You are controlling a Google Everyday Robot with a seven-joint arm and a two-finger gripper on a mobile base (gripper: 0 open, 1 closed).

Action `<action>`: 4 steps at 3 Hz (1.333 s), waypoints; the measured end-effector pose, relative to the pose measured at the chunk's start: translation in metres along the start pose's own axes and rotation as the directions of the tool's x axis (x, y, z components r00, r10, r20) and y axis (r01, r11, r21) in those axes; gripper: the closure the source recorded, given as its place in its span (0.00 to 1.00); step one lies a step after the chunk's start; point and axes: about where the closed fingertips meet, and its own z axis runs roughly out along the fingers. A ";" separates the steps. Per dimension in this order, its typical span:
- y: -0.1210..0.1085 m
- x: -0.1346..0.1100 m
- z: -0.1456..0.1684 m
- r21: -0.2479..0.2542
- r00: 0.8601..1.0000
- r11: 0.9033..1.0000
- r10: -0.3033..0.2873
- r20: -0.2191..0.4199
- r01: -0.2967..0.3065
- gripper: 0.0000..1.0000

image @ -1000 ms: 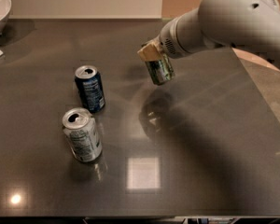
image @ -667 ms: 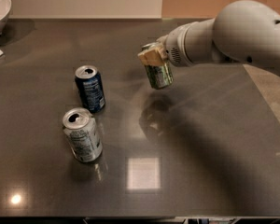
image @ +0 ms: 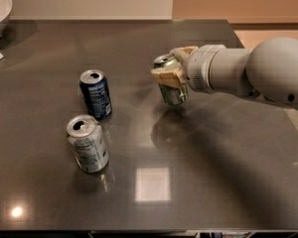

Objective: Place green can upright

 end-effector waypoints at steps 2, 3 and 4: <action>-0.010 0.017 -0.017 0.035 0.977 0.984 -0.177 0.122 0.174 1.00; -0.017 0.024 -0.025 0.059 0.959 0.980 -0.199 0.200 0.190 1.00; -0.022 0.027 -0.029 0.071 0.950 0.981 -0.191 0.247 0.179 1.00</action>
Offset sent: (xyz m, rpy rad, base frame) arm -0.0083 -0.0510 -0.0150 -0.0054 -0.3349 0.1220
